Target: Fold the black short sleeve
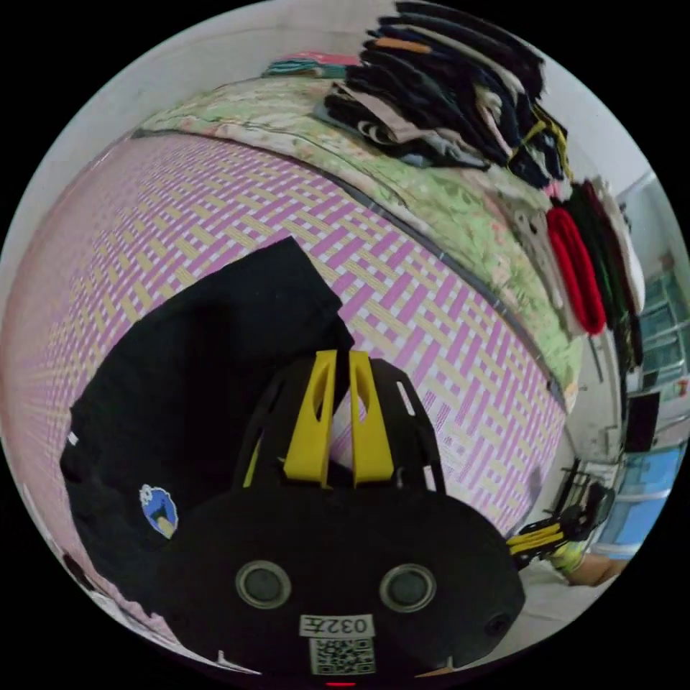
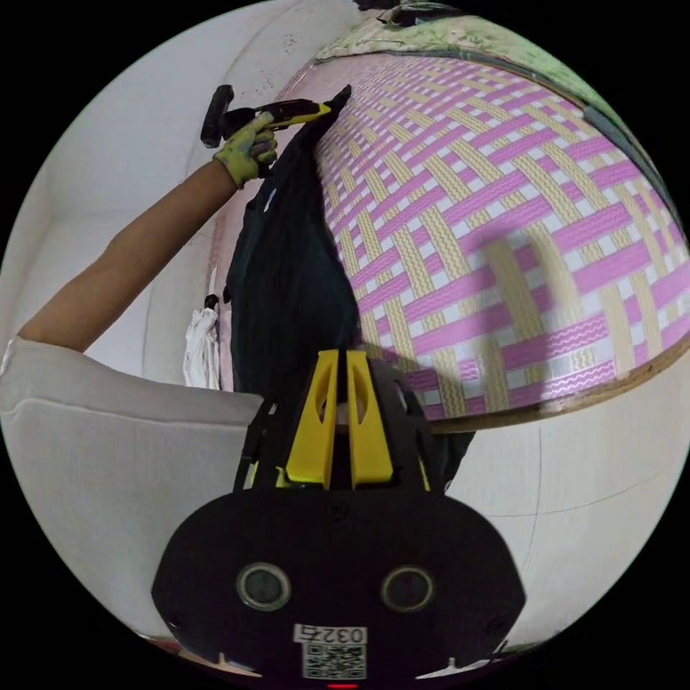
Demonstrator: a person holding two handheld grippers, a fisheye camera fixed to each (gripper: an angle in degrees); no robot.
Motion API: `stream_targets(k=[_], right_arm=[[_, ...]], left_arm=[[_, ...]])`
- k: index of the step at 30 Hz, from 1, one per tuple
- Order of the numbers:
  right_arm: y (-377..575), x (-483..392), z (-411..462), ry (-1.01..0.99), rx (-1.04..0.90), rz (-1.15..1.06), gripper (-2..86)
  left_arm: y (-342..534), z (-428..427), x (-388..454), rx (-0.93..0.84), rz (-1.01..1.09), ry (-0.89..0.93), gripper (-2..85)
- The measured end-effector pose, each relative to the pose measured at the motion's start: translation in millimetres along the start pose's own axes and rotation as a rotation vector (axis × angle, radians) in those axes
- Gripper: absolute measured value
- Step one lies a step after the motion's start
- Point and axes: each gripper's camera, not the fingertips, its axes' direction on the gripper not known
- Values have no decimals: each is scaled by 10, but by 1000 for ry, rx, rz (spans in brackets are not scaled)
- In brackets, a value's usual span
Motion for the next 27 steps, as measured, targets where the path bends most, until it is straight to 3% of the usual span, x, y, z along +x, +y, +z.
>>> stream_targets(k=[6, 8, 11, 17, 21, 27], right_arm=[[-176, -1155, -208, 303, 72, -172, -6], [-172, -1754, -209, 434, 100, -294, -7], [-41, -2473, -121, 513, 133, -488, -8], [62, -2888, 680, 475, -49, -634, -9], [-14, -2790, 1053, 485, -133, -593, -9], [-109, -2804, 1059, 505, -127, -566, -9]], left_arm=[[941, -574, -1624, 248, -293, 439, 7], [1647, -778, -2318, 396, -361, 646, -4], [2801, -924, -3186, 609, -486, 778, -8], [4534, -583, -4374, 542, -743, 640, -8], [4888, -446, -4599, 534, -775, 691, -8], [4921, -822, -4455, 543, -625, 600, -8]])
